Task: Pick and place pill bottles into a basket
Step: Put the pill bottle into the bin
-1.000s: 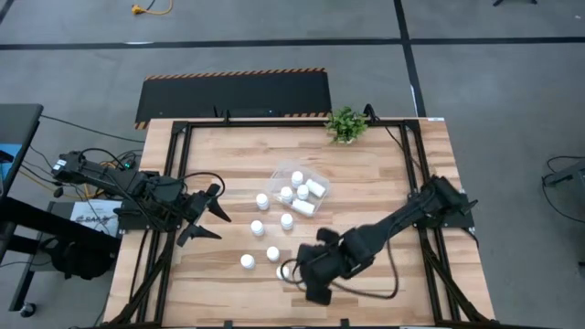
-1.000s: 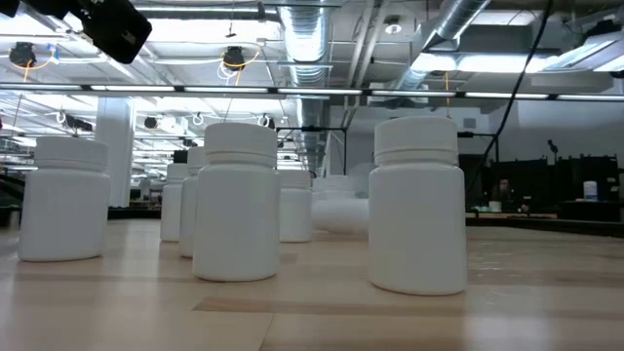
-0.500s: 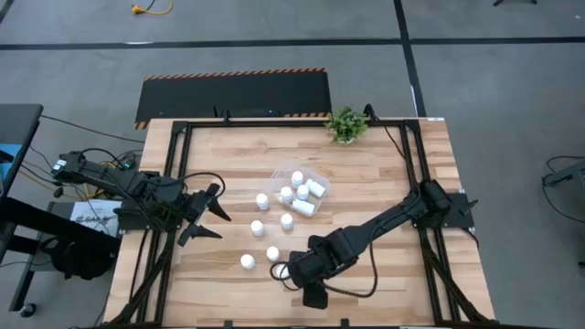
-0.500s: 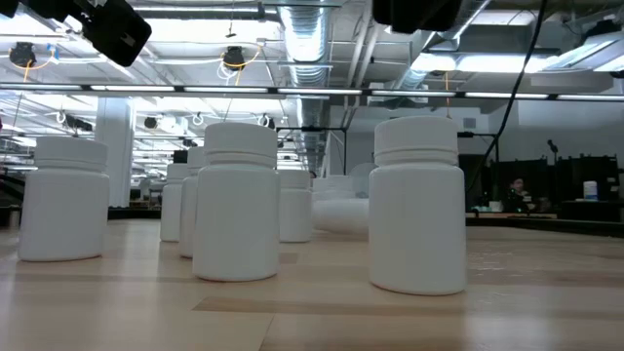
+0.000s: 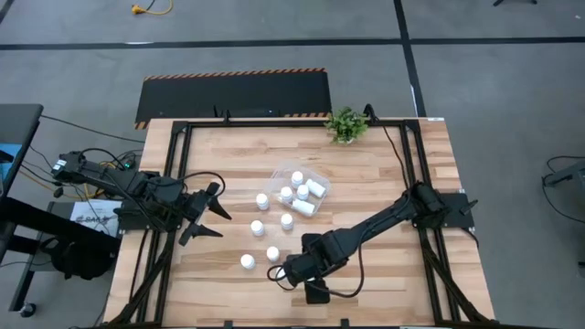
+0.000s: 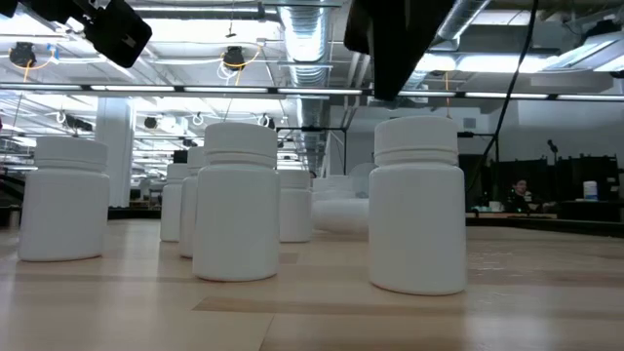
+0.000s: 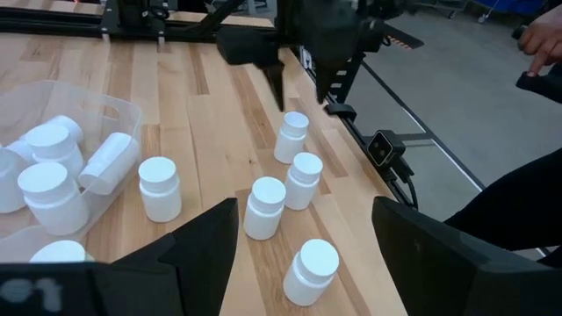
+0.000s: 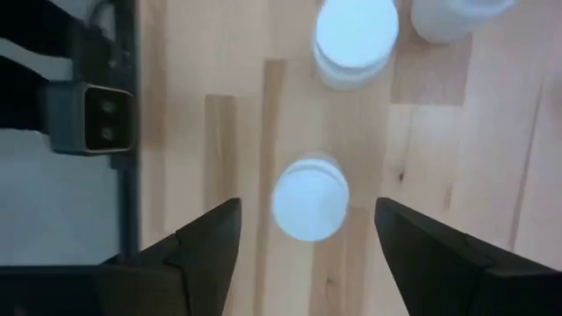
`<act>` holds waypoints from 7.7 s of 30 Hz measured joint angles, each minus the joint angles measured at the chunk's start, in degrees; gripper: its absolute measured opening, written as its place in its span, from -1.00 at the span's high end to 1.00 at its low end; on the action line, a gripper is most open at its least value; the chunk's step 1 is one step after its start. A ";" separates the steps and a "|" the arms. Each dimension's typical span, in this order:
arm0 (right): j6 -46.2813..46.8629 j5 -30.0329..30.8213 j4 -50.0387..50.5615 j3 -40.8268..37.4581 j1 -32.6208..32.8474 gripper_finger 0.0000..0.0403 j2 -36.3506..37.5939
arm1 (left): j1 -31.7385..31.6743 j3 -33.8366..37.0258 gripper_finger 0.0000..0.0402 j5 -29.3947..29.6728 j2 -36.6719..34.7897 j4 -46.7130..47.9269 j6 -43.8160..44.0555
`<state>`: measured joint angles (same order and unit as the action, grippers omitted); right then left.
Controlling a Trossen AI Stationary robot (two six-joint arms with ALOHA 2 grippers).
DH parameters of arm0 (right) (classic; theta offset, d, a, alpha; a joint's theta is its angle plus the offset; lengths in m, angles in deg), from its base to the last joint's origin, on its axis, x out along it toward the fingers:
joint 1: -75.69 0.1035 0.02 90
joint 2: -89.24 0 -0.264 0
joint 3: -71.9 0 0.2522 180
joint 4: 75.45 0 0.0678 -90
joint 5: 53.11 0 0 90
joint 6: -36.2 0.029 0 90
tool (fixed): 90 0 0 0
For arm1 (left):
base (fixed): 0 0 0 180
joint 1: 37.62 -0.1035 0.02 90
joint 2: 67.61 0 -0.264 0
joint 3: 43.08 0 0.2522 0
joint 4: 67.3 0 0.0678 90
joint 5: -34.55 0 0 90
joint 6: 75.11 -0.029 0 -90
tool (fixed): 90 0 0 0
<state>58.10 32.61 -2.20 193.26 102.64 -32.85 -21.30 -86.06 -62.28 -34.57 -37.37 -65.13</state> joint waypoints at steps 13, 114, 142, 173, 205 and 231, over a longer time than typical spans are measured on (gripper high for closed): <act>-3.53 0.12 1.21 -0.06 0.29 -0.27 -2.02 | 0.00 0.00 -0.25 -0.02 -0.02 0.07 -0.05; -25.34 1.57 26.28 26.22 -22.85 0.15 -7.12 | 0.00 0.00 -0.25 0.20 -0.02 0.86 0.37; -50.31 5.91 18.88 26.15 -37.76 0.14 -7.55 | -0.02 0.01 -0.25 10.82 -0.02 0.83 4.64; -52.34 4.10 17.13 26.05 -37.45 0.14 -15.45 | 0.00 0.00 -0.25 12.23 -0.02 0.84 8.33; -53.47 5.71 16.91 26.15 -36.99 -0.08 -17.00 | 0.00 0.02 -0.25 12.22 -0.02 0.91 8.66; -13.03 17.88 28.86 25.41 -32.09 -0.08 11.05 | -0.02 0.02 -0.25 3.29 2.76 -0.18 5.89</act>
<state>45.07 50.49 26.65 218.67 70.56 -21.80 -21.32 -86.04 -59.00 -31.82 -37.55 -59.23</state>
